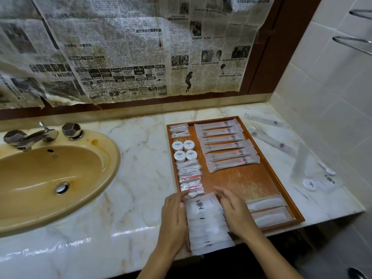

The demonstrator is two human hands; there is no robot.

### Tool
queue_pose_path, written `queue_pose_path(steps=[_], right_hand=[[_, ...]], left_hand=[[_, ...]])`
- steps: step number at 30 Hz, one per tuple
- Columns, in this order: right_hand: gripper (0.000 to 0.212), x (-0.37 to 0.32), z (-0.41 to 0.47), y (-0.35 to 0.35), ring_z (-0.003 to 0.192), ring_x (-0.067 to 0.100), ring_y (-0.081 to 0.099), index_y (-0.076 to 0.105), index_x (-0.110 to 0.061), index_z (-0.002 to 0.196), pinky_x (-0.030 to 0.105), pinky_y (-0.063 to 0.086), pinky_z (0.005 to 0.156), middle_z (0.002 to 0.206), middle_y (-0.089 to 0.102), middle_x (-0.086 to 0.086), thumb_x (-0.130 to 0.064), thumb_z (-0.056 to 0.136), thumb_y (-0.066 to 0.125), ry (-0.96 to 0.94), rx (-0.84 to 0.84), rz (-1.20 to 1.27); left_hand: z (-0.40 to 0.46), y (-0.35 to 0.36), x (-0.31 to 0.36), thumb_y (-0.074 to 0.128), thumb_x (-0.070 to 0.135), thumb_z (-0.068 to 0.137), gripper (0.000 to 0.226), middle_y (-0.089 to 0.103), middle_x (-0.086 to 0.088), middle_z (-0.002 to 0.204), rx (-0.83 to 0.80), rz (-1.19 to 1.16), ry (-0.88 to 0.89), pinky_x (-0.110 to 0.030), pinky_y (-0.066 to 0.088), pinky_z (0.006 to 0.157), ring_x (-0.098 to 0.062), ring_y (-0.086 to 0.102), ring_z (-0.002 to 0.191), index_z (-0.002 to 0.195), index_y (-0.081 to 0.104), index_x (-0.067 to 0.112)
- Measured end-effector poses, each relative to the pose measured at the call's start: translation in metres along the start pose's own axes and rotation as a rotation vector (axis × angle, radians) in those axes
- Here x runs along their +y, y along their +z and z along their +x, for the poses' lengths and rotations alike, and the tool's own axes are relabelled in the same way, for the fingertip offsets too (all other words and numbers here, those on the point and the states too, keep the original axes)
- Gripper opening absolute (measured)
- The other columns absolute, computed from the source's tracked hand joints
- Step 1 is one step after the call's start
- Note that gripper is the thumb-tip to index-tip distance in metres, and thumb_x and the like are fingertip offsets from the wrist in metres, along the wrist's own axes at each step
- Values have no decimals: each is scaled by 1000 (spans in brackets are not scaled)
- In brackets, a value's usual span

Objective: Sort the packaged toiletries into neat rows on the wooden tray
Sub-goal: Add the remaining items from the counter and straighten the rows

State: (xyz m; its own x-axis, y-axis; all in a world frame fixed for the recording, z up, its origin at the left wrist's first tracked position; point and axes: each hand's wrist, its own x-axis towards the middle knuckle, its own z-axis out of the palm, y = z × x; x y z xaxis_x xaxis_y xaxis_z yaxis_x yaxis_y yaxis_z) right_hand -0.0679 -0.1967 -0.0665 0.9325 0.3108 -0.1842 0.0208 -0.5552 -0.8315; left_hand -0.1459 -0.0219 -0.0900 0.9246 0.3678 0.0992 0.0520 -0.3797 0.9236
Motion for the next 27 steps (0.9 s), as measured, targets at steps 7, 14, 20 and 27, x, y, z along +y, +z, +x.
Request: queue_pose_path(steps=[7,14,20,27], right_hand=[[38,-3,11,3,118,8,52,59,-18,131,18,36,95,129,61,-3,-18,96,45,-111,-156,-341],[36,-2,11,4,115,8,53,60,-18,128,22,40,97,124,62,-6,-20,96,45,-135,-136,-351],[35,-2,11,1,114,6,51,60,-19,128,24,40,99,124,61,-7,-21,97,44,-132,-118,-324],[34,-2,11,-18,109,-2,54,60,-25,127,22,47,94,120,60,-13,-20,97,44,-104,-3,-184]], left_hand=[[10,-10,-6,13,46,90,54,47,19,111,-199,392,51,-24,25,104,-6,29,119,124,53,36],[10,-11,-1,13,43,90,53,48,23,106,-190,406,67,-24,21,104,13,26,118,120,55,33],[11,-10,3,13,44,91,54,49,25,108,-198,404,53,-26,22,106,4,31,116,122,55,33],[24,-5,19,15,45,93,48,58,20,108,-158,402,71,-24,25,93,-3,43,107,117,55,35]])
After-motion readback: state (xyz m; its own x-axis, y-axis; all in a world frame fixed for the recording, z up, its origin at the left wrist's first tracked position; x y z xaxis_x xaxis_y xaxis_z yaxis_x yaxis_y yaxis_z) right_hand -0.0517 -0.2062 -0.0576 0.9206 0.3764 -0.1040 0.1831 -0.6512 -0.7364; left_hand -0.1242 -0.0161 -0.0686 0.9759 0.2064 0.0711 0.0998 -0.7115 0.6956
